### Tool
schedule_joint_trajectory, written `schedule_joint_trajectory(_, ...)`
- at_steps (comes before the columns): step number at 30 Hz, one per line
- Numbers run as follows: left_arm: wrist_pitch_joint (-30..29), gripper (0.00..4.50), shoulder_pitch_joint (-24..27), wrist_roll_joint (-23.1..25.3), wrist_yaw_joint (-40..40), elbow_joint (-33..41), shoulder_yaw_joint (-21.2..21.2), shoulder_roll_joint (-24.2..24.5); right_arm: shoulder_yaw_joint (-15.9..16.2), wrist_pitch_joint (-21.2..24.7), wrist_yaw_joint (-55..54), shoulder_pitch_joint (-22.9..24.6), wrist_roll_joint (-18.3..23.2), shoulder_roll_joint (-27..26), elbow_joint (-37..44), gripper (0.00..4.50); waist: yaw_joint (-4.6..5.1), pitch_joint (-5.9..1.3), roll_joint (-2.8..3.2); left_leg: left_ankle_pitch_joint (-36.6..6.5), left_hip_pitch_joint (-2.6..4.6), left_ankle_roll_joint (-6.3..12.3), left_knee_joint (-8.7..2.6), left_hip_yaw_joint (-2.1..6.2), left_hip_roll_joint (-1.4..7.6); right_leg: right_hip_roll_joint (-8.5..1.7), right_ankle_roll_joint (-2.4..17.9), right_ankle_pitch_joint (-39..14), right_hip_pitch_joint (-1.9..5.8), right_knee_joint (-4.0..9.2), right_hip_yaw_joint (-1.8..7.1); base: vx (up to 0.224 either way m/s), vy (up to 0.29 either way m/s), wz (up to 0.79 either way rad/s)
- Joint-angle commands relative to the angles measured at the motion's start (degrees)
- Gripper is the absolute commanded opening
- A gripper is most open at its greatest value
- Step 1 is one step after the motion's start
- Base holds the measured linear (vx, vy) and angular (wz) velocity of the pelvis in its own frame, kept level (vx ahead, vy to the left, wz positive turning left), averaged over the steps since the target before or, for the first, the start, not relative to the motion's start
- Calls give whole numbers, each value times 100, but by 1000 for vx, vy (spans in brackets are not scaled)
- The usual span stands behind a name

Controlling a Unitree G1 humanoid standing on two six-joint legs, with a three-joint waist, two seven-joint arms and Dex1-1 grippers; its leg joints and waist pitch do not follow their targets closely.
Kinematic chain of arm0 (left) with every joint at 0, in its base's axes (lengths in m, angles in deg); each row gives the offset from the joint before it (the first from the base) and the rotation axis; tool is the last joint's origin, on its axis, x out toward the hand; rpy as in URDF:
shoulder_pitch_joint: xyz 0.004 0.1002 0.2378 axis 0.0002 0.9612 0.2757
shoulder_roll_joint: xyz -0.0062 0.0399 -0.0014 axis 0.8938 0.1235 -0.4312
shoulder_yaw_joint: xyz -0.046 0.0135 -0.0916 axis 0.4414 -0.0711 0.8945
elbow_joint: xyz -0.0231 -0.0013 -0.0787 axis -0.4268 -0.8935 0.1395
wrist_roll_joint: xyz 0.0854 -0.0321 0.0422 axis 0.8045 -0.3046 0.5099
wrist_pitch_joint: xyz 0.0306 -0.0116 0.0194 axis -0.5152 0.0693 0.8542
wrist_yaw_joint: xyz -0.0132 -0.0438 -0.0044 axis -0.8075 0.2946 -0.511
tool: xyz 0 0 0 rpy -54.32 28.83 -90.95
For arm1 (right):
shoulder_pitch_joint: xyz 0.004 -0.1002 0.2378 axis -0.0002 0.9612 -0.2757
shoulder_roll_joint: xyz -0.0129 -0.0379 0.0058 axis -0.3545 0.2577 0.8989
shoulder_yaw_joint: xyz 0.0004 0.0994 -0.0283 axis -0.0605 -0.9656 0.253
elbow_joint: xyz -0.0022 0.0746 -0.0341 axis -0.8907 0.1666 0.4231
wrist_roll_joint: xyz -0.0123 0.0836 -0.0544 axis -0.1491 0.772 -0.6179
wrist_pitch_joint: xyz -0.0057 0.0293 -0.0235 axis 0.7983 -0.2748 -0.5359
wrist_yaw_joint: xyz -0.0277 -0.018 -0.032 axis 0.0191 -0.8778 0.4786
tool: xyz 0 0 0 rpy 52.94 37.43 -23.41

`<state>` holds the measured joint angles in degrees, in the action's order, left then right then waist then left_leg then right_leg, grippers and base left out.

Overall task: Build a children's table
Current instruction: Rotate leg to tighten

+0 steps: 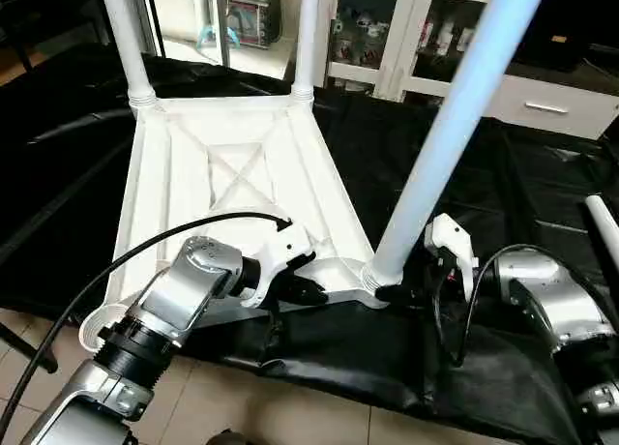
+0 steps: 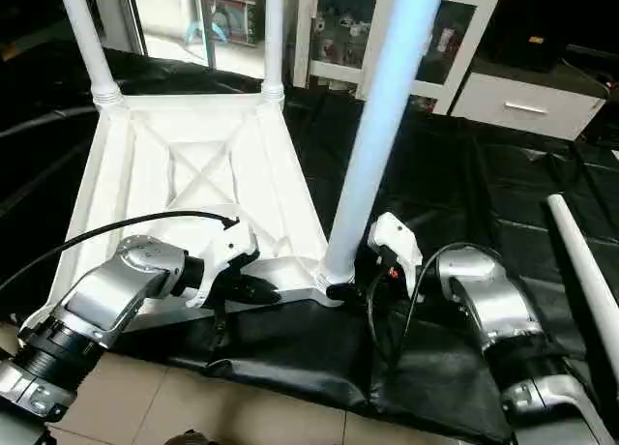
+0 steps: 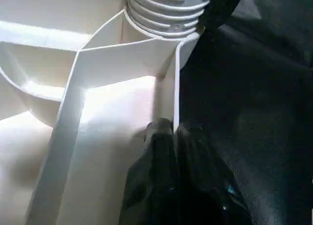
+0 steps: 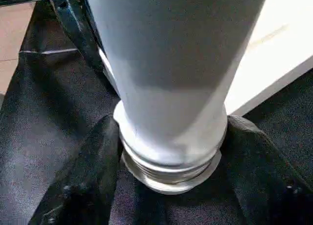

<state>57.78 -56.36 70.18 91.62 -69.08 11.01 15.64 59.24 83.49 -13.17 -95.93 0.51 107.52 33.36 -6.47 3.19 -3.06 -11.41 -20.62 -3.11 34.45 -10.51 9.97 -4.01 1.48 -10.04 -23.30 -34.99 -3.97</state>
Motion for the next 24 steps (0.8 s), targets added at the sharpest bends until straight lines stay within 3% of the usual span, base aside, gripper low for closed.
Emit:
schedule_joint_trajectory(1,-53,0,-22,-199,274,178,-185,-76,-51,-69,28,-91,-20,-19,-33,274,22,-371,-24,-701,55,422,-391,115,355,-490,1315,-1099,314,383,302,0,0,0)
schedule_joint_trajectory(12,-133,0,-87,-139,113,32,-152,-167,-278,-109,-241,26,143,-217,-17,272,34,-377,-10,-680,55,427,-386,113,353,-485,1374,-987,315,371,301,0,0,0)
schedule_joint_trajectory(14,-207,0,-262,-19,-524,-371,71,-506,-528,120,-1143,83,115,-533,-176,272,47,-359,1,-762,59,382,-395,113,346,-483,1345,-1117,305,399,304,0,0,0)
schedule_joint_trajectory(18,-169,0,-562,108,-1441,-976,403,-976,-732,345,-2177,176,43,-941,-342,272,93,-355,-18,-1033,70,167,-416,132,328,-494,1148,-1673,310,469,281,0,0,0)
schedule_joint_trajectory(21,-83,0,-814,174,-2066,-1437,594,-1325,-890,567,-3237,209,-83,-1371,-495,272,156,-361,-17,-1012,47,149,-418,141,299,-493,997,-1774,310,494,283,0,0,0)
schedule_joint_trajectory(24,96,0,-1074,267,-2678,-1868,733,-1628,-917,596,-4598,171,-539,-1820,-743,272,176,-368,-1,-998,43,111,-424,145,288,-496,935,-1819,307,510,279,0,0,0)
